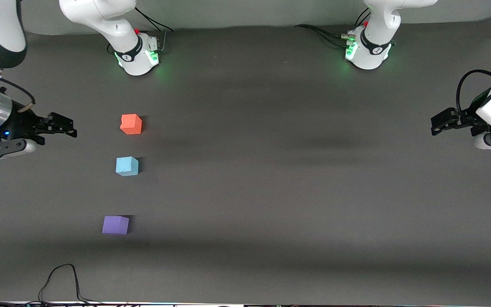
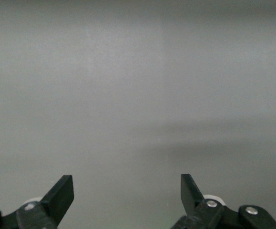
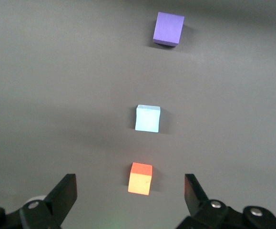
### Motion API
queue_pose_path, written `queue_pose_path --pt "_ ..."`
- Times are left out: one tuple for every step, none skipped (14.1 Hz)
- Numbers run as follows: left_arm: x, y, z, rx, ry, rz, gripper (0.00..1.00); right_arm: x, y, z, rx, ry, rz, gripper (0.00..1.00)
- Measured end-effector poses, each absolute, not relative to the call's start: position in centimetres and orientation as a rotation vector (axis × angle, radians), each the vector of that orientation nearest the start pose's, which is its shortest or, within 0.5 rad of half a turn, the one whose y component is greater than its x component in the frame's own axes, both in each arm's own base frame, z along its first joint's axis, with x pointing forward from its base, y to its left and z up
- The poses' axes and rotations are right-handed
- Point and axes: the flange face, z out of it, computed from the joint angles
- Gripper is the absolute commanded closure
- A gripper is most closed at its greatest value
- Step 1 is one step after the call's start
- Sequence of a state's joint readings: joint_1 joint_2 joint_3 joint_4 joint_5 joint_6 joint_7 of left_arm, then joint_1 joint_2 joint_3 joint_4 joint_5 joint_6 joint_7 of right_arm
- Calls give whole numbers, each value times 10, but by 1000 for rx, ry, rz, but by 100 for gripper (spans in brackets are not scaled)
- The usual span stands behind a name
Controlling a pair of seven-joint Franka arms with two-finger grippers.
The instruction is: Place blue block between orange and purple blocks
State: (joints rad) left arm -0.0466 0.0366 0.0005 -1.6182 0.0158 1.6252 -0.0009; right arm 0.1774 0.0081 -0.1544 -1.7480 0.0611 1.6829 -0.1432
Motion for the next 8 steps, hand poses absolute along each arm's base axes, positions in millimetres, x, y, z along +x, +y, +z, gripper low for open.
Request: queue_pose_path --pt "568 -25 586 -3124 72 46 0 551 24 539 -3068 -224 100 0" --pt "568 -25 586 -3124 72 46 0 544 30 534 -3069 -213 103 0" --pt "568 -25 586 -3124 72 46 0 538 36 535 -3069 -214 107 0" --pt "568 -24 586 -3124 72 46 0 532 41 538 -3069 -219 105 0" --pt "568 -24 586 -3124 72 46 0 528 44 542 -3069 -224 106 0" --pt "568 -24 586 -3124 72 46 0 524 45 546 -3068 -227 110 0" --pt "568 -24 586 -3124 72 46 0 522 45 549 -3068 -228 114 0" --pt "568 -24 586 -3124 72 46 0 520 45 552 -3067 -228 120 0"
